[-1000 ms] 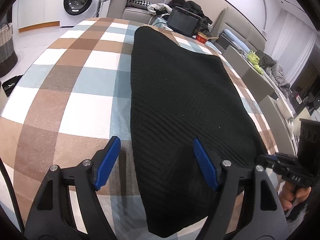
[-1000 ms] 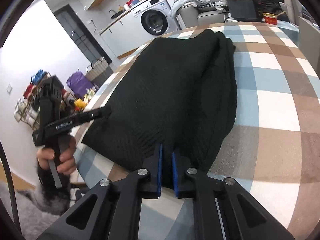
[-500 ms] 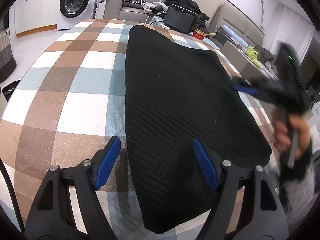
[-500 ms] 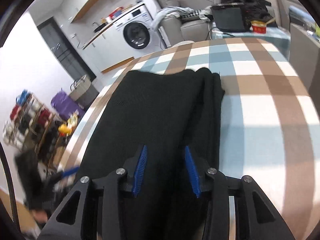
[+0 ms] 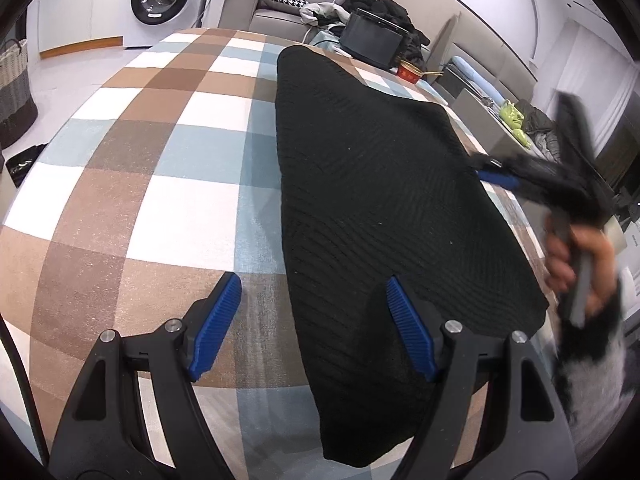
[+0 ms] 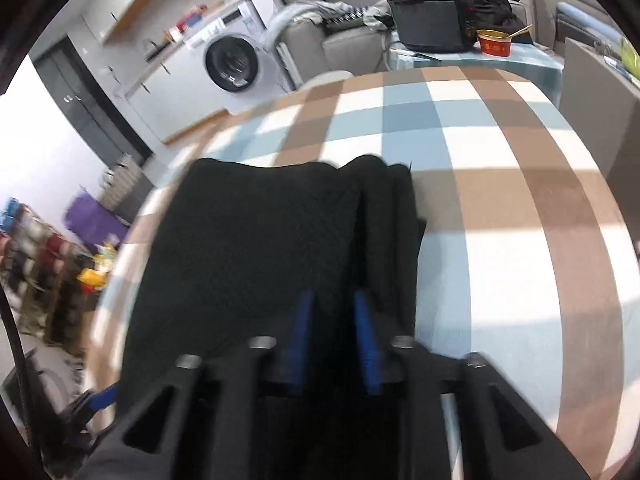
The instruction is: Fold small clothes
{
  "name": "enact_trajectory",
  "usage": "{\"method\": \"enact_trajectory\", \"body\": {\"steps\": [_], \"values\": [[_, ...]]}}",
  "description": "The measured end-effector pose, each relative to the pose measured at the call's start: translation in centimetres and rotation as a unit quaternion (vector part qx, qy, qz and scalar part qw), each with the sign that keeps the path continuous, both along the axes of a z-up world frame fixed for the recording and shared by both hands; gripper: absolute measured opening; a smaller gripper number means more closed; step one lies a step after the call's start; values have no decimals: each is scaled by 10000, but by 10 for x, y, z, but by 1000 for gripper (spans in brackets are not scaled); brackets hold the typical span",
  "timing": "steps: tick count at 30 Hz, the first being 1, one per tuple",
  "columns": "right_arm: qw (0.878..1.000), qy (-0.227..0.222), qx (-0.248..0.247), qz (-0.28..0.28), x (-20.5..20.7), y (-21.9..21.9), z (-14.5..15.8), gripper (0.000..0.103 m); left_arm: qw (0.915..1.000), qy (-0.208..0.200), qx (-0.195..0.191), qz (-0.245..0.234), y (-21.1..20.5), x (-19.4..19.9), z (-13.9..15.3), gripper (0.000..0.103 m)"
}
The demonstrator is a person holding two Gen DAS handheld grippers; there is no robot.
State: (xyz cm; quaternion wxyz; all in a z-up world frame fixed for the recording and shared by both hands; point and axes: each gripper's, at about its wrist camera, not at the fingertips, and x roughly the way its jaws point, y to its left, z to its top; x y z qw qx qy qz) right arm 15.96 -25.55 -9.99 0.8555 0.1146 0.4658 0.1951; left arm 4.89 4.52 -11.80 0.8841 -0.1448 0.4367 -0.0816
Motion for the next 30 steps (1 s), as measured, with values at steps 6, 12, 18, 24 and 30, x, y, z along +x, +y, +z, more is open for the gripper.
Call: {"method": "enact_trajectory", "body": {"steps": [6,12,18,24,30], "values": [[9995,132,119,253,-64,-5,-7,63,10000,-17,46,-21,-6,-1,0,73],[9992,106,223,329,-110,-1,-12,63,9999,-39,-31,-125,-13,1,-1,66],[9985,19,219,499,-108,7,-21,57,9999,-20,-66,-125,-15,11,-2,25],[9987,-75,100,487,-94,17,-22,39,9998,-35,139,-130,-17,33,-1,23],[9992,-86,142,358,-57,26,-26,39,9998,21,207,-42,-8,72,0,24]]}}
